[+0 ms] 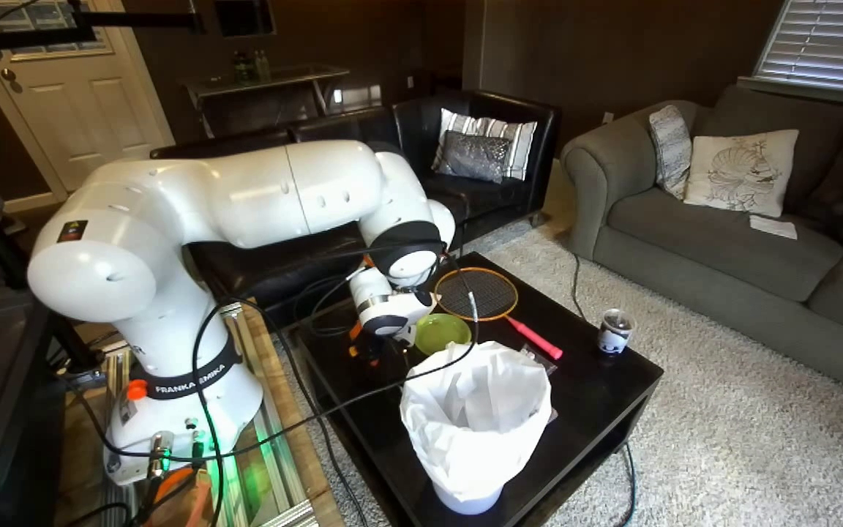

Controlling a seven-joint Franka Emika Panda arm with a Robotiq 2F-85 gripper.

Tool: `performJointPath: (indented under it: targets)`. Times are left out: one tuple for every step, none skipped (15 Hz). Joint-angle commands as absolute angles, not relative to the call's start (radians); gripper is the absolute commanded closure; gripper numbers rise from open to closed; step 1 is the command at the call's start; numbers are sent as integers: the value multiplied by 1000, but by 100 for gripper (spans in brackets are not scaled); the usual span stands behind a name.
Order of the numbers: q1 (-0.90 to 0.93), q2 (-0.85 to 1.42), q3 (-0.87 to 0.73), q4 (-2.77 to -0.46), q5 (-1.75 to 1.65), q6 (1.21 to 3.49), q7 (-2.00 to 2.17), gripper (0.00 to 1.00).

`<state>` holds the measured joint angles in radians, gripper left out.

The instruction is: Turn the orange object upside down.

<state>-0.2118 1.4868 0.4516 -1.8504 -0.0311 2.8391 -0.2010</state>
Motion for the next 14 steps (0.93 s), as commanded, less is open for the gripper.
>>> performJointPath:
  targets:
    - [-149,1483,420,-1773,28,2670,-153,87]
    - [-125,1480,407,-1748,38,2624,-136,87]
    - [-101,1475,395,-1724,48,2577,-120,87]
    - [-74,1474,380,-1692,55,2518,-102,87]
    - [-44,1475,365,-1657,61,2458,-84,87]
    - [-9,1473,348,-1616,65,2391,-64,87]
    - [26,1471,330,-1576,64,2326,-44,87]
    - [55,1472,315,-1540,62,2268,-33,87]
    - [86,1472,297,-1501,58,2207,-17,87]
    - [116,1472,280,-1463,53,2144,-2,87]
    - [145,1477,261,-1424,48,2085,14,87]
    - [174,1483,245,-1383,42,2028,27,87]
    - [212,1497,220,-1330,32,1968,52,87]
    - [246,1510,198,-1285,23,1922,75,87]
